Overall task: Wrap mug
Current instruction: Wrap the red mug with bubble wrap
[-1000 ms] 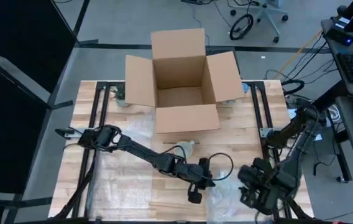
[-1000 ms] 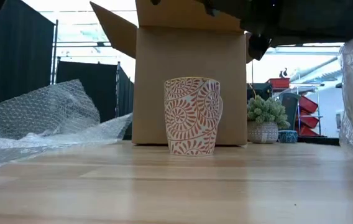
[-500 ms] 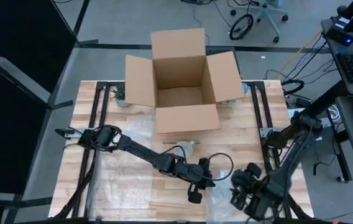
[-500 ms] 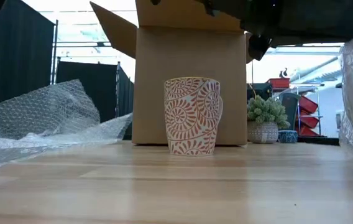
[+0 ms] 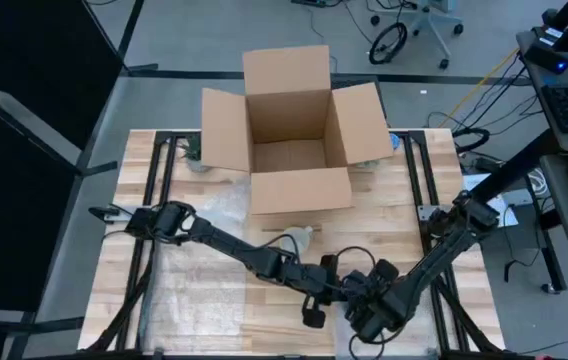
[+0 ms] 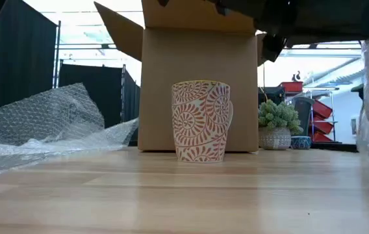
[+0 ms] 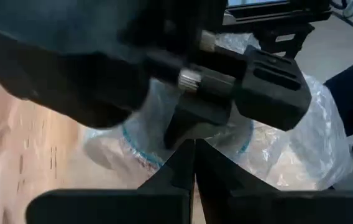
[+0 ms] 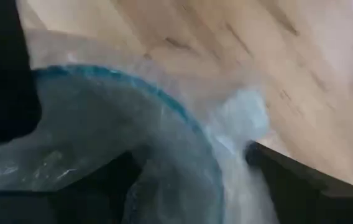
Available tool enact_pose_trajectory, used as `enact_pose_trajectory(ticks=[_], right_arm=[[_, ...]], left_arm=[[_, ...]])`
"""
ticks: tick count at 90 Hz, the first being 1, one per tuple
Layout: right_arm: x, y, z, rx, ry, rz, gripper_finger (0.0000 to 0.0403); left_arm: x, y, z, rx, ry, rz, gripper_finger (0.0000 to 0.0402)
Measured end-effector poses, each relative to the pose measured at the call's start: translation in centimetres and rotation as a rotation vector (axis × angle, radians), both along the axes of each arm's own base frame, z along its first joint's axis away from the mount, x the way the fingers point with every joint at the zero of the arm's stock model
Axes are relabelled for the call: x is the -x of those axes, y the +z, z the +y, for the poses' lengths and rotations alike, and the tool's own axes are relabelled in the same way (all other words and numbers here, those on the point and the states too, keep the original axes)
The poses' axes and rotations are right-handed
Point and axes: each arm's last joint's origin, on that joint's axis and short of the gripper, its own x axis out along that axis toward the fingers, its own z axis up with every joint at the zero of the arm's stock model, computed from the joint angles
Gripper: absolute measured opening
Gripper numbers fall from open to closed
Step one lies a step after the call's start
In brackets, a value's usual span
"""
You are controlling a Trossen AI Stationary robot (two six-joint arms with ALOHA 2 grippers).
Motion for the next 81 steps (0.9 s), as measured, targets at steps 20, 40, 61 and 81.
enact_pose_trajectory(ticks=[20, 40, 61, 81], right_arm=[[0.3, 0.8, -0.3, -0.015, 0.011, -0.012, 0.024], [0.7, 2.2, -0.6, -0.032, 0.037, -0.04, 0.024], [0.6, 2.2, -0.7, -0.021, 0.047, -0.055, 0.024], [0.6, 2.3, -0.6, -0.017, 0.051, -0.066, 0.024]], left_arm=[[0.0, -0.1, 0.0, -0.003, 0.001, 0.007, 0.0], [-0.1, 0.3, 0.0, -0.006, 0.004, 0.009, 0.0], [-0.8, 2.6, -0.6, 0.012, -0.005, -0.07, 0.0], [-1.1, 1.2, -0.4, -0.007, -0.014, -0.047, 0.0]])
